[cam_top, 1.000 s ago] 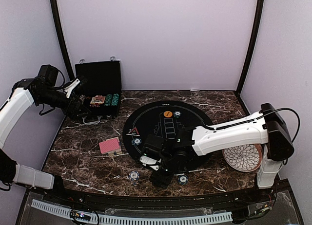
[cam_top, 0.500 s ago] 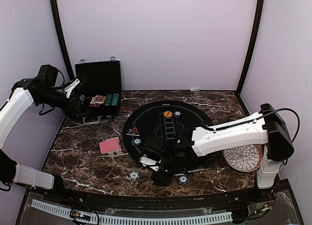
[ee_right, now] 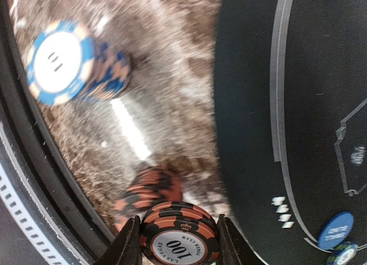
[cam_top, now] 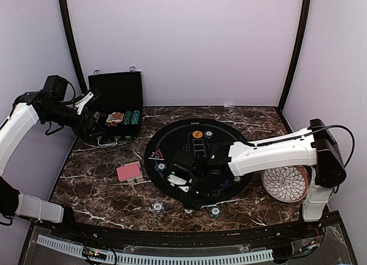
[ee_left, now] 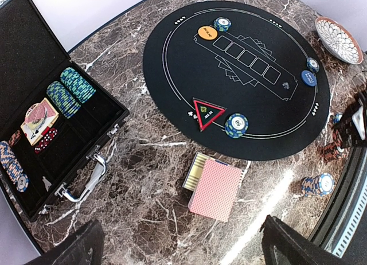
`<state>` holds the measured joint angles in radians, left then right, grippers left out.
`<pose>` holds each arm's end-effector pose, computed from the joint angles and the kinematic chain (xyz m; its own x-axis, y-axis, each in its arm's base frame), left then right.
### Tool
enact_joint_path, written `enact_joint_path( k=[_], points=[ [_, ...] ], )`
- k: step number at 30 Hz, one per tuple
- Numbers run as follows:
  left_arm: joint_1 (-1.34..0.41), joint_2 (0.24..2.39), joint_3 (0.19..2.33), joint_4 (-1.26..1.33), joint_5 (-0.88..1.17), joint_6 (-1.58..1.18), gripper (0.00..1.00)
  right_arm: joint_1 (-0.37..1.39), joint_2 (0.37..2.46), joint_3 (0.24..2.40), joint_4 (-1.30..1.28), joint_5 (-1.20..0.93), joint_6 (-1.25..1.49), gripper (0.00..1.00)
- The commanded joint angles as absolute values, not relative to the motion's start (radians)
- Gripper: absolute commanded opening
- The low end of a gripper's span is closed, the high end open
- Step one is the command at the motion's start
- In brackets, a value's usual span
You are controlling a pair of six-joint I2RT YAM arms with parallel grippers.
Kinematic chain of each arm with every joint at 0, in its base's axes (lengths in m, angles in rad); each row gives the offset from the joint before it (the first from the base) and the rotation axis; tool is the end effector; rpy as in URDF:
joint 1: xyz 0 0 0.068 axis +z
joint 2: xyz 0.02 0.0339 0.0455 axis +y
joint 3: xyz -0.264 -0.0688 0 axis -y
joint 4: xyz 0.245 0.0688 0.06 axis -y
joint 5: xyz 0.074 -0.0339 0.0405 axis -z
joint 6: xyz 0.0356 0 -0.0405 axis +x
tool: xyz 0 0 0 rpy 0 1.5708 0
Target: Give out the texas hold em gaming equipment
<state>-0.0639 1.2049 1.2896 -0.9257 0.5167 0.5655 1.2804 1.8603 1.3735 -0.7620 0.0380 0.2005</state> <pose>0.2330 -0.0325 0.3623 -0.4221 0.4939 -0.7602 0.7230 0.6893 0.0464 0.1086 0.3586 0.2010 -0.4562 -0.8314 -0.3173 -0.8808 0.4727 0.0277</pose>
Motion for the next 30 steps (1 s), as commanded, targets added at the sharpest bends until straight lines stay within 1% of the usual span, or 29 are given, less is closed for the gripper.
enact_joint_path(
  k=[1,9,16,20,25,30],
  points=[
    [-0.067,1.186,1.315,-0.952,0.520,0.574,0.99,1.195,1.789,1.450,-0.735,0.067,0.234,0.00],
    [-0.067,1.205,1.326,-0.953,0.531,0.569,0.99,1.027,1.842,1.523,-0.698,0.125,0.282,0.00],
    [-0.067,1.212,1.330,-0.952,0.541,0.568,0.99,0.883,1.964,1.640,-0.661,0.174,0.273,0.00],
    [-0.067,1.213,1.322,-0.946,0.543,0.565,0.99,0.810,2.086,1.741,-0.620,0.142,0.273,0.00],
    [-0.069,1.219,1.316,-0.939,0.543,0.563,0.99,0.779,2.252,1.902,-0.638,0.151,0.271,0.00],
    [-0.069,1.218,1.325,-0.946,0.539,0.570,0.99,0.758,2.367,2.016,-0.657,0.184,0.276,0.00]
  ],
)
